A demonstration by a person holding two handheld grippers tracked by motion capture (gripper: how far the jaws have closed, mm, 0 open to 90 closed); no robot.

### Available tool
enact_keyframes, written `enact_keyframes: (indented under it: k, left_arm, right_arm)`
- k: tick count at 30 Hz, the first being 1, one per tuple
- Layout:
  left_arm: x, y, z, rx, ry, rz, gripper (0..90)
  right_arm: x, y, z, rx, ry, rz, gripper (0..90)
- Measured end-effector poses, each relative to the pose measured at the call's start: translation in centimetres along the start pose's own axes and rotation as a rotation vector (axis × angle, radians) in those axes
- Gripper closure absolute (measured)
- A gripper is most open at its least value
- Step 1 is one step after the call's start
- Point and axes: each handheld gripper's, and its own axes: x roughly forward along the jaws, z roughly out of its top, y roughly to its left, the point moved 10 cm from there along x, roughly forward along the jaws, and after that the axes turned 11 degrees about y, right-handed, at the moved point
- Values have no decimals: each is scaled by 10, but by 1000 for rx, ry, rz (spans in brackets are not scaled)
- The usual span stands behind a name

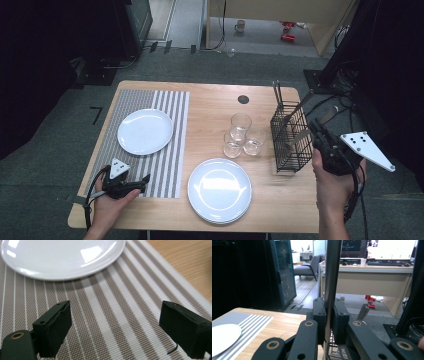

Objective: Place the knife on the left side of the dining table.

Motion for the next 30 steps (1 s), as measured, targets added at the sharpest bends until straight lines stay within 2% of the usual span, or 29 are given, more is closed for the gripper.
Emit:
enact_keyframes:
  k: [10,24,30]
  left_arm:
    - [-15,-27,31,37,-61,-63,113]
    - [-15,-71,65,88,-106,-121,114]
    - [-15,-84,79,98,-123,-140,116]
  right_arm:
    - [-2,18,5,-11,5,59,837]
    - [-1,41,4,-15,21,134,837]
    - [2,50,2,-18,29,162,837]
